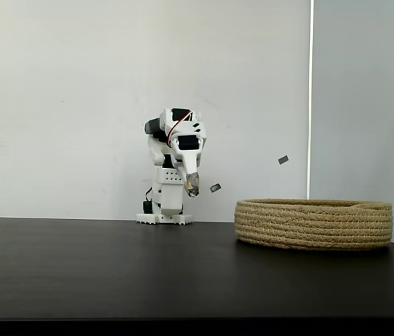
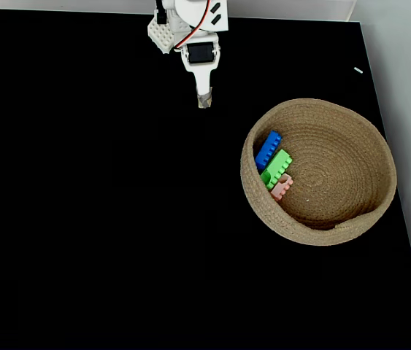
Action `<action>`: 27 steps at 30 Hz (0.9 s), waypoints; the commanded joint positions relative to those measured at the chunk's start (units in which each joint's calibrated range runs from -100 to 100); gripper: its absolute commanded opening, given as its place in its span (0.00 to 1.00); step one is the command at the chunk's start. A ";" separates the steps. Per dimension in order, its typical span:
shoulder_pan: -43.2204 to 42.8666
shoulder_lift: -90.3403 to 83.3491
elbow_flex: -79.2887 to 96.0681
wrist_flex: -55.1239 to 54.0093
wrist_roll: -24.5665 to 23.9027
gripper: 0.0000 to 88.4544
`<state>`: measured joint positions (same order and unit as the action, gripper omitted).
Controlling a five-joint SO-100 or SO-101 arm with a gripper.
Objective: Place the lego blocks in the tray
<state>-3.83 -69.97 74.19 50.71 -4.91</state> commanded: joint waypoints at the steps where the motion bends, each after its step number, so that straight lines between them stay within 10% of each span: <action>1: 1.93 -12.57 6.75 -1.02 1.37 0.00; 27: 4.90 -28.82 24.71 -1.44 4.54 0.00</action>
<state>0.41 -98.13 98.50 50.47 -0.32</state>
